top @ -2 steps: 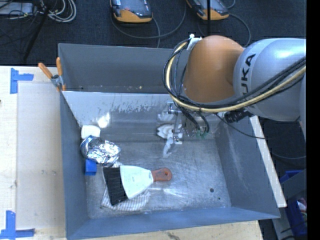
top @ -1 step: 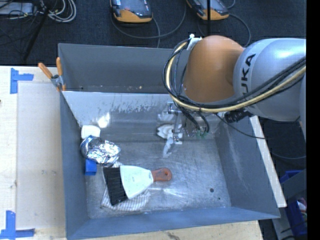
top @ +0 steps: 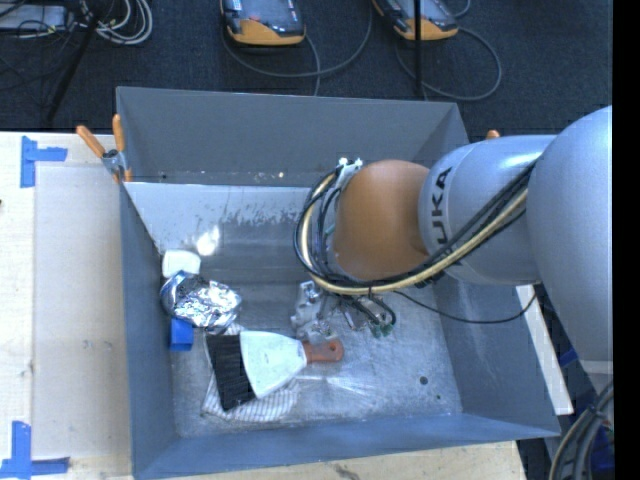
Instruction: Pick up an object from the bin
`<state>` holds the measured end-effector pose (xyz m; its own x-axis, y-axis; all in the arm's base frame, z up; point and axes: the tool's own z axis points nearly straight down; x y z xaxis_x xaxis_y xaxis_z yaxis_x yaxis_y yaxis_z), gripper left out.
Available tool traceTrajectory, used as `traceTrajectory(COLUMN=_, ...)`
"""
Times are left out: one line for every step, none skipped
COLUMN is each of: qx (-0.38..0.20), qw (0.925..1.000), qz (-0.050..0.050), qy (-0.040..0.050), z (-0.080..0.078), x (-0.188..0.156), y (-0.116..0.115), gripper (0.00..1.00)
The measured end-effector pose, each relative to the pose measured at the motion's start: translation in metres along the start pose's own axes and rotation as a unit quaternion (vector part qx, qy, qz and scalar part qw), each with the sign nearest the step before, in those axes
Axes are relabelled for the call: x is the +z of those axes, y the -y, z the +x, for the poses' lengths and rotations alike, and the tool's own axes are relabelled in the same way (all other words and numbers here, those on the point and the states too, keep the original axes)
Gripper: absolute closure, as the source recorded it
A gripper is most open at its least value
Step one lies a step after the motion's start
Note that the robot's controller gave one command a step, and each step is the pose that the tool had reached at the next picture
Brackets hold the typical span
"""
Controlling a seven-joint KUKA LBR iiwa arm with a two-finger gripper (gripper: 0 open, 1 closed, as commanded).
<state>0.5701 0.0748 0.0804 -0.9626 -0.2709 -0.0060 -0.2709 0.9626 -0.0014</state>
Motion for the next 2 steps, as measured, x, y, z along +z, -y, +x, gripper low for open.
traceTrajectory(qx=0.001, qw=1.0000, qz=0.000, qy=0.0001, z=0.000, x=0.000, y=0.000, gripper=1.00)
traceTrajectory(qx=-0.015, qw=0.9999, qz=-0.001, qy=-0.0006, z=0.012, x=-0.152, y=-0.002, gripper=1.00)
